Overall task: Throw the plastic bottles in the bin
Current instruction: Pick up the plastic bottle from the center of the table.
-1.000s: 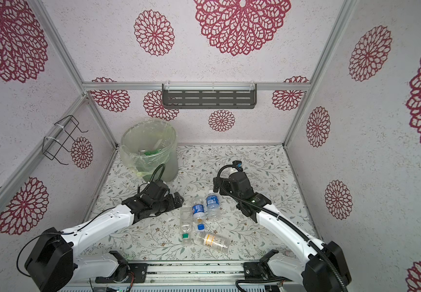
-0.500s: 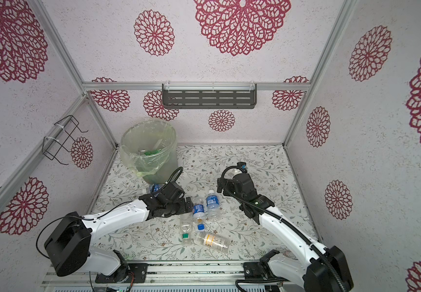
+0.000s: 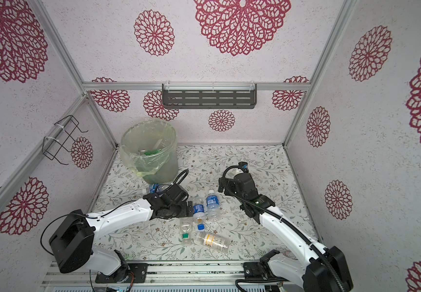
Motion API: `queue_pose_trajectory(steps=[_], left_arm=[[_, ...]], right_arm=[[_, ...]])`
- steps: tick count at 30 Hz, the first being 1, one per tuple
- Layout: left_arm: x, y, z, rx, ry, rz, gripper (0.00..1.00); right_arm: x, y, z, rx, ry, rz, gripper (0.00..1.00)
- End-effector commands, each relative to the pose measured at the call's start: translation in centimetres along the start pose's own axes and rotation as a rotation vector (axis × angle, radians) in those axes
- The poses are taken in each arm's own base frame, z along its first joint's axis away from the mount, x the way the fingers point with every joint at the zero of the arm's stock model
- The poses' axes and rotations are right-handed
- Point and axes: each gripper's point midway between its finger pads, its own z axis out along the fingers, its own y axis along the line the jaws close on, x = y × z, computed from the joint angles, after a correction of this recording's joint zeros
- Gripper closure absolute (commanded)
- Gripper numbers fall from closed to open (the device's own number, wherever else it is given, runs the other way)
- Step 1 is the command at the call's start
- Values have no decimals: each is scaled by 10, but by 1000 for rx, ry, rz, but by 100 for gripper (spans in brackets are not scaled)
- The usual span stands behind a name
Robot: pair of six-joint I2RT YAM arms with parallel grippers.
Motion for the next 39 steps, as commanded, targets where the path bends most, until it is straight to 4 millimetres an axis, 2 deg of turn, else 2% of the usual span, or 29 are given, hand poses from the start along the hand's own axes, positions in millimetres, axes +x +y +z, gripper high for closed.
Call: queue_pose_trajectory(steps=[1, 9, 15, 39], left_arm=[[5, 0, 3, -52, 20, 57, 3], [18, -4, 15, -81, 73, 92, 2], [18, -3, 16, -77, 65, 81, 0], [29, -3, 35, -75, 113, 83, 20]], right_arm=[[-8, 0, -1, -2, -27, 22, 1], [-7, -2, -3, 3, -24, 28, 1], [-7, -4, -3, 7, -24, 35, 1], [-4, -6, 3, 15, -7, 37, 1]])
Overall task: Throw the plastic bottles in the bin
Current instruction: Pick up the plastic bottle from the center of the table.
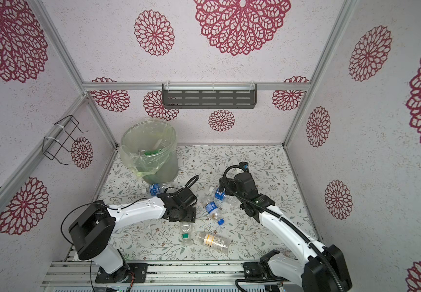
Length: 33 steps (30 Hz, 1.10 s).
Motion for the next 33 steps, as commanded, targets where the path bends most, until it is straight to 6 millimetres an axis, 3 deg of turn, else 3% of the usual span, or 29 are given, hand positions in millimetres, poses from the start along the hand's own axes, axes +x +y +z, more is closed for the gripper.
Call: queue_pose_trajectory(steps=[1, 7, 15, 33], left_arm=[[1, -4, 4, 9, -2, -2, 20], [0, -5, 11, 0, 0, 3, 28], [-7, 0, 2, -21, -26, 24, 31], [-46, 21, -42, 61, -165, -65, 39]], right_arm=[[-6, -1, -1, 1, -18, 21, 1], [-6, -1, -2, 1, -18, 23, 1], [-6, -2, -2, 4, -18, 25, 1], [-4, -2, 2, 3, -4, 43, 1]])
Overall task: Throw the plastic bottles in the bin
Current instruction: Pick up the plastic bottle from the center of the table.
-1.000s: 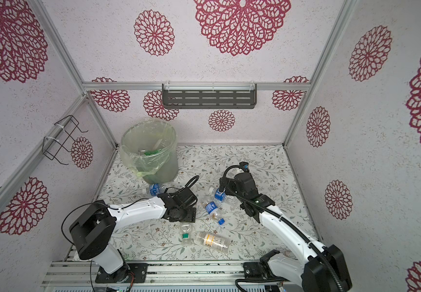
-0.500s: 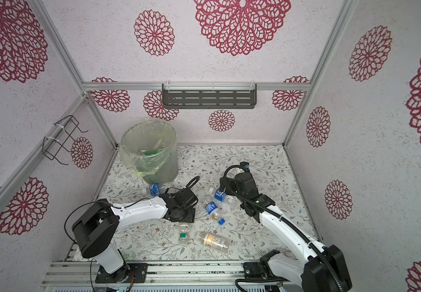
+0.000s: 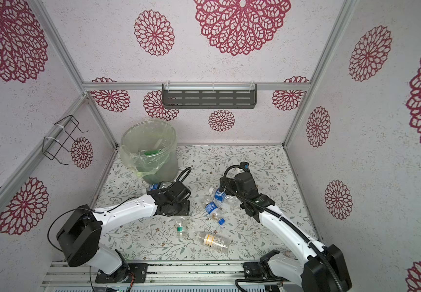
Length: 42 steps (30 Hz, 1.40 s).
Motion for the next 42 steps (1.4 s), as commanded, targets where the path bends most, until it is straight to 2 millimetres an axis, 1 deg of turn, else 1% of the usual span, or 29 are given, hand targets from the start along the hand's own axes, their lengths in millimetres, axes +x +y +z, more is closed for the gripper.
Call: queue_pose_trajectory(steps=[1, 4, 7, 15, 24, 29, 34, 36, 39, 42], left_arm=[[-11, 3, -10, 34, -47, -30, 40], [-18, 7, -16, 52, -71, -50, 41], [-25, 6, -24, 83, -93, -59, 42], [-52, 1, -56, 134, -174, -57, 43], [-81, 19, -90, 151, -295, -103, 44], [-100, 26, -120, 189, -396, -146, 44], [-116, 33, -148, 225, -479, -194, 45], [-120, 35, -155, 239, -495, -205, 45], [-125, 33, -168, 278, -490, -215, 44], [-131, 38, -181, 259, -502, -232, 46]], right_arm=[[-4, 0, 0, -4, -7, 26, 1], [-3, 0, 2, -3, -2, 31, 1], [-4, 2, 3, -7, -1, 37, 1], [-1, 4, 8, -11, 19, 44, 1], [0, 4, 12, -8, 27, 47, 1], [1, 6, 16, -12, 38, 49, 1], [0, 10, 18, -21, 44, 50, 1], [0, 9, 19, -20, 43, 48, 1], [-1, 10, 20, -18, 42, 45, 1], [0, 10, 21, -16, 45, 46, 1]])
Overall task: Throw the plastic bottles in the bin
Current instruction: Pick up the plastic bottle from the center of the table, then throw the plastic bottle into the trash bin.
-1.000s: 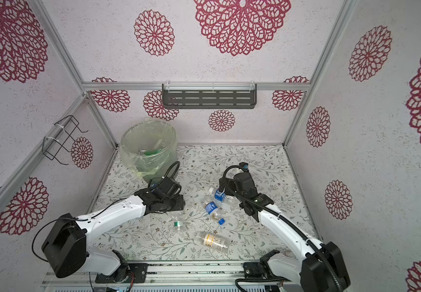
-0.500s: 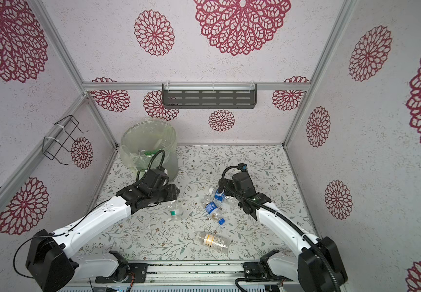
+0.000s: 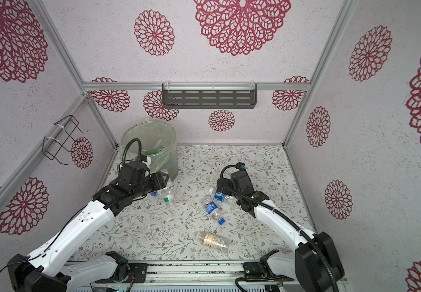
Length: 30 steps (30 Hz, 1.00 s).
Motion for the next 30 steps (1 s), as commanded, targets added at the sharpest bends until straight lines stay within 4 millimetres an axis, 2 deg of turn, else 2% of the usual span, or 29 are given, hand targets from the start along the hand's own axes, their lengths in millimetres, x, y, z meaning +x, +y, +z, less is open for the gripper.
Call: queue_pose_trajectory(steps=[1, 10, 15, 21, 30], left_arm=[[-19, -5, -16, 3, -40, -27, 47], [-61, -1, -52, 23, -180, -84, 48], [-74, 11, -65, 4, -240, -115, 51], [-72, 26, -75, -11, -273, -164, 52], [-56, 45, -85, -17, -302, -255, 52]], right_arm=[[-17, 8, -2, -17, -39, 23, 1], [-22, 10, 1, -11, -44, 17, 1], [-22, 10, 3, -14, -42, 16, 1], [-20, 5, 2, 0, -51, 14, 1], [-18, 5, 4, -6, -46, 21, 1]])
